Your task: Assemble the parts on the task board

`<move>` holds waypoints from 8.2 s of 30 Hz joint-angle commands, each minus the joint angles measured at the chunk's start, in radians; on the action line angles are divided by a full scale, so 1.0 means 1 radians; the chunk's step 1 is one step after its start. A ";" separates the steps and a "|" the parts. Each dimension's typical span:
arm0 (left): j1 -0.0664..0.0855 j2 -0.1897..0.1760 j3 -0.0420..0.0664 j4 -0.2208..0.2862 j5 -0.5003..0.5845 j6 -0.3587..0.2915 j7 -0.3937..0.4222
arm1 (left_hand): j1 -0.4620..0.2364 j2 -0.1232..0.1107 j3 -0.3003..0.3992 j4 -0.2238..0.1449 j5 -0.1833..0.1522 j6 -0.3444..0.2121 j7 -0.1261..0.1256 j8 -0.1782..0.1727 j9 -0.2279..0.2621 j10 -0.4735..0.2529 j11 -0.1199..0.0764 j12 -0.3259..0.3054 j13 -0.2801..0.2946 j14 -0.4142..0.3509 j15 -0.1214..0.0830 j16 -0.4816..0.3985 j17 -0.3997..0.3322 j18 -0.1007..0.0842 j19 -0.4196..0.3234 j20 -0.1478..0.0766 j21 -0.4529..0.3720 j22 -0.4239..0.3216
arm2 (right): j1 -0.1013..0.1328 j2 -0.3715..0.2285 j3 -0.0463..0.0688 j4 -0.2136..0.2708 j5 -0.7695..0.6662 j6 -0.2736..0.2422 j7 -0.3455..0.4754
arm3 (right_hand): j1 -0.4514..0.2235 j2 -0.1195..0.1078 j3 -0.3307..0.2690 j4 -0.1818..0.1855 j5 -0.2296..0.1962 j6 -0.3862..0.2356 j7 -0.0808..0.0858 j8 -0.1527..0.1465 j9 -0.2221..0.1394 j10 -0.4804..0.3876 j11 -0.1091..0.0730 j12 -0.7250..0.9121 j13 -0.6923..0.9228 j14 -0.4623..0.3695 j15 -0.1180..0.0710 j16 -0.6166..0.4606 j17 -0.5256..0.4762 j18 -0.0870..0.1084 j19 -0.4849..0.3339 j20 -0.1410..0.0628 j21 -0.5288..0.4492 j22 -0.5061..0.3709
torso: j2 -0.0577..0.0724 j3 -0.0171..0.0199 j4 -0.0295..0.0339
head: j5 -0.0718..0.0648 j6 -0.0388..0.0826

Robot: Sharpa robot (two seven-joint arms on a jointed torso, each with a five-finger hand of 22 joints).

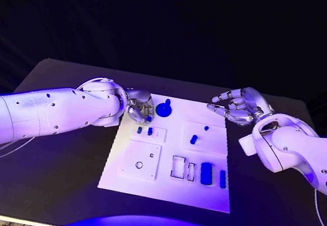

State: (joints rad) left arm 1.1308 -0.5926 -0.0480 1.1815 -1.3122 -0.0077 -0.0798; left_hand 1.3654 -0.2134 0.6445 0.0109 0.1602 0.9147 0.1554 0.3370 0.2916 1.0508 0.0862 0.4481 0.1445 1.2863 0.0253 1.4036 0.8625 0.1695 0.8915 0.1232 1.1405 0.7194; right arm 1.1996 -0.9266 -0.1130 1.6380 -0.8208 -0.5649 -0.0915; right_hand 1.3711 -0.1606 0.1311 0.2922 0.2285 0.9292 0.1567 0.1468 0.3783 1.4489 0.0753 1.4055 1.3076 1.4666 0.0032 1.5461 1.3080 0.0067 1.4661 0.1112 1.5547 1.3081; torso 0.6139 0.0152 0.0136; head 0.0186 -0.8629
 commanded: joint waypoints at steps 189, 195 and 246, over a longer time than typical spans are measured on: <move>0.005 -0.292 0.049 0.229 1.149 -0.225 0.510 | -0.029 0.024 -0.102 0.009 0.003 -0.095 0.055 0.006 -0.037 -0.157 0.055 0.068 0.055 -0.258 0.043 -0.176 -0.415 0.014 -0.039 0.042 -0.142 -0.096 | -0.071 0.139 -0.005 -0.130 -0.854 0.177 -0.248 | 0.078 -0.084 0.544 -0.249 0.002 0.178 -0.041 0.140 0.035 -0.131 -0.034 -1.258 -1.096 0.052 -0.038 -0.112 -0.008 0.010 0.078 -0.043 -0.064 0.237 | 0.000 -0.0011 0.0004 | -0.054 0.022; 0.005 -0.292 0.049 0.226 1.148 -0.225 0.509 | -0.029 0.024 -0.102 0.009 0.003 -0.095 0.055 0.006 -0.037 -0.157 0.055 0.068 0.055 -0.258 0.043 -0.176 -0.415 0.014 -0.039 0.042 -0.142 -0.096 | -0.070 0.123 -0.004 -0.076 -0.849 0.171 -0.255 | 0.078 -0.084 0.544 -0.249 0.002 0.178 -0.041 0.140 0.035 -0.131 -0.034 -1.258 -1.096 0.052 -0.038 -0.112 -0.008 0.010 0.078 -0.043 -0.064 0.237 | -0.002 -0.0023 0.0006 | -0.048 0.022; 0.005 -0.281 0.049 0.229 1.144 -0.231 0.496 | -0.028 0.022 -0.106 0.008 0.003 -0.102 0.057 0.008 -0.038 -0.165 0.057 0.073 0.056 -0.260 0.045 -0.173 -0.414 0.014 -0.038 0.043 -0.144 -0.098 | -0.147 0.312 -0.020 0.024 -0.984 0.179 -0.297 | 0.074 -0.084 0.546 -0.254 -0.001 0.178 -0.042 0.139 0.035 -0.131 -0.034 -1.262 -1.095 0.051 -0.038 -0.115 -0.014 0.011 0.077 -0.044 -0.067 0.236 | 0.002 -0.0007 -0.0009 | 0.090 -0.010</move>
State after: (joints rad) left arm 1.1350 -0.8756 -0.0003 1.4074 -0.1647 -0.2370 0.4119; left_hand 1.3315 -0.1896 0.5440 0.0169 0.1601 0.8201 0.2106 0.3408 0.2548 0.8935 0.1430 0.5183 0.1992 1.0273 0.0663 1.2272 0.4474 0.1695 0.8471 0.1681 1.0012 0.6228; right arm 1.0552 -0.6164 -0.1323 1.6622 -1.7570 -0.3892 -0.3820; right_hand 1.4507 -0.2461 0.6771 0.0464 0.2240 1.0992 0.1152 0.2819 0.4126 1.2797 0.0770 0.1386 0.2110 1.4668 -0.0287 1.4359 1.2950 0.0298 1.4680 0.0734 1.4889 1.3078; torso 0.6156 0.0147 0.0127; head 0.1053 -0.8727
